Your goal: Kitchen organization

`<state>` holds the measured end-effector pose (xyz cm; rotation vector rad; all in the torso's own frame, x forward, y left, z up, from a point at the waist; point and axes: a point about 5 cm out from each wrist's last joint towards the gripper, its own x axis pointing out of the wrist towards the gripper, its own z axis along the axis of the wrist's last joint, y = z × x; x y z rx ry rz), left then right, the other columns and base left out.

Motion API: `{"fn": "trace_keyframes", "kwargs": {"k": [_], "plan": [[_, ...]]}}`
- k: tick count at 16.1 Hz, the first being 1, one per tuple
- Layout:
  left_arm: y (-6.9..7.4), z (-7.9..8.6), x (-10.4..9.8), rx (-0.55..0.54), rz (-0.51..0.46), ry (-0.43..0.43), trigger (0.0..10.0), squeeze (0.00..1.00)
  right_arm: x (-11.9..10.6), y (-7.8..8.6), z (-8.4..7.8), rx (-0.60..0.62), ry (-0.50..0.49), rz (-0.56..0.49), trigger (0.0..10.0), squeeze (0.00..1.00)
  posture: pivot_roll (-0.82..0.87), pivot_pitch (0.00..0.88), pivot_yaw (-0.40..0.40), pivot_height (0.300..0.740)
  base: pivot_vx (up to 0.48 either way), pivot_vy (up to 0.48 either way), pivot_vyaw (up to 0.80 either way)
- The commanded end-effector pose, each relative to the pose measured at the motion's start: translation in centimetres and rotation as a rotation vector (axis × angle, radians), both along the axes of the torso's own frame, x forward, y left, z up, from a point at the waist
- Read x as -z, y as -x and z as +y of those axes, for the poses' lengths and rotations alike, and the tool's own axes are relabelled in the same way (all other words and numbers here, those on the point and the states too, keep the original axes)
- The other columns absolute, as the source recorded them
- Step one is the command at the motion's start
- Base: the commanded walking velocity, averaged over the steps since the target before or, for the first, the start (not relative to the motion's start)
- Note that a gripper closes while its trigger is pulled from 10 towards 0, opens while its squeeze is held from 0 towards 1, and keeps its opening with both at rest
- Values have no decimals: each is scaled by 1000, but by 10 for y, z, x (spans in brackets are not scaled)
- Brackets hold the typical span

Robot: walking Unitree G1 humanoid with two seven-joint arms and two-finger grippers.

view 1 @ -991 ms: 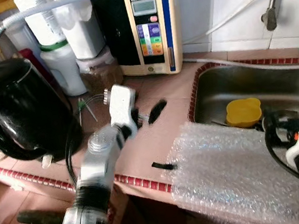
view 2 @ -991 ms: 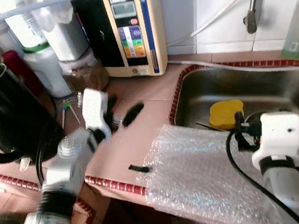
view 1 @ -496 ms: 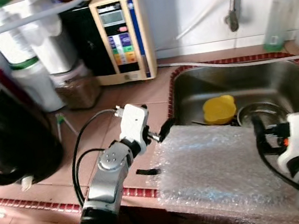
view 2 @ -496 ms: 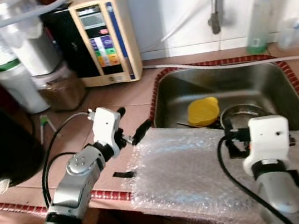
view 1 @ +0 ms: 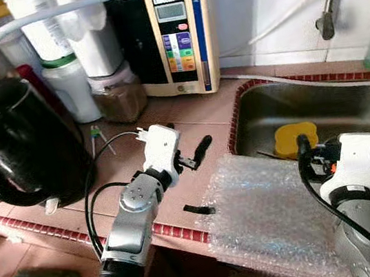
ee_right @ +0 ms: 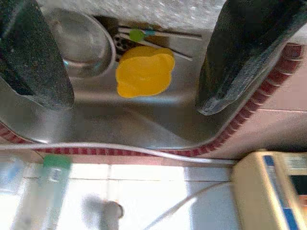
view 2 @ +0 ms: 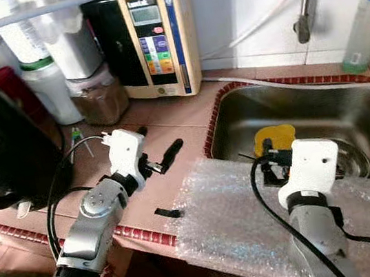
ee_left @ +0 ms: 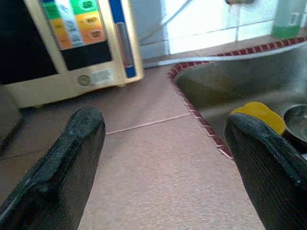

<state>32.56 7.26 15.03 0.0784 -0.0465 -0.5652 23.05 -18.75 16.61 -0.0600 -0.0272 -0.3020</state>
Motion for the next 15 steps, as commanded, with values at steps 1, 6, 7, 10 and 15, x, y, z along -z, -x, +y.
{"fn": "trace_keyframes", "kwargs": {"k": [1, 6, 7, 10, 15], "plan": [[-2, 5, -5, -26, -18, -17, 10000, 0, 0, -1, -1, 18, -13, -6, 10000, 0, -52, 0, 119, 740, 0, 0, 0], [-4, 1, -10, -48, -28, -5, 10000, 0, -1, -6, -5, 30, -11, -11, 10000, 0, -55, 0, 111, 740, 0, 0, 0], [-4, 0, -10, -46, -24, -3, 10000, 0, -2, -6, -6, 31, -11, -12, 10000, 0, -55, 0, 110, 740, 0, 0, 0], [-4, -1, -10, -48, -24, -8, 10000, 0, -3, -7, -6, 33, -10, -15, 10000, 0, -54, 0, 109, 740, 0, 0, 0], [-3, -3, -11, -44, -15, -4, 10000, 0, -1, -5, -8, 37, -14, -10, 10000, 0, -57, 0, 110, 740, -275, 0, 0]]}}
